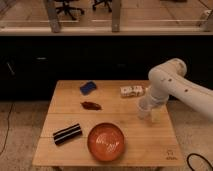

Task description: Drag the pepper across the table

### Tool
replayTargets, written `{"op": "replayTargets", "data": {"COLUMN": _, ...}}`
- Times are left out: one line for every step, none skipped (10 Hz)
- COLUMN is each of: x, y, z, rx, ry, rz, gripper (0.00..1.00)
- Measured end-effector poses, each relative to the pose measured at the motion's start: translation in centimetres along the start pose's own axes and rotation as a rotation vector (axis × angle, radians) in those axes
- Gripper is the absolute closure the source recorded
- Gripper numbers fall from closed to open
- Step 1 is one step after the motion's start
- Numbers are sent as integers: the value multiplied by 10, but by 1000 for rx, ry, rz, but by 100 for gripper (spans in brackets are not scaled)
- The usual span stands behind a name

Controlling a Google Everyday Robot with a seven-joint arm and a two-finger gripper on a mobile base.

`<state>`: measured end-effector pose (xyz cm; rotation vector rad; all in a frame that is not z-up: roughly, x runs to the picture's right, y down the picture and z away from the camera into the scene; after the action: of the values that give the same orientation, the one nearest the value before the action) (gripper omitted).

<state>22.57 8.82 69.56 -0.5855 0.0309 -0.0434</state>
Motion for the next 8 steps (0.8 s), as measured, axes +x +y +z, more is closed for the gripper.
{"op": "replayTargets", "data": {"x": -5, "y": -2, "z": 1, "rx": -5, "ry": 4, "rz": -14, "gripper": 20}}
{"op": "replayTargets", "data": {"x": -9, "y": -4, "z": 2, "rx": -10, "ry": 8, "rz": -29, "gripper": 20}}
{"op": "replayTargets", "data": {"x": -15, "y": -6, "z": 1, "rx": -13, "ry": 10, "rz": -43, "gripper": 20}}
{"op": "replayTargets", "data": {"x": -28, "y": -9, "z": 3, "rx": -14, "ry": 14, "rz": -59, "gripper": 20}}
{"op": "replayTargets", "data": {"x": -38, "y": -11, "z": 3, "rx": -12, "ry": 16, "rz": -71, "gripper": 20}}
{"op": "replayTargets", "data": {"x": -54, "y": -16, "z": 4, "rx": -10, "ry": 19, "rz": -96, "gripper": 20}}
{"op": "replayTargets", "data": {"x": -60, "y": -17, "z": 6, "rx": -11, "ry": 24, "rz": -111, "gripper": 20}}
{"op": "replayTargets", "data": {"x": -63, "y": -18, "z": 7, "rx": -12, "ry": 29, "rz": -121, "gripper": 20}}
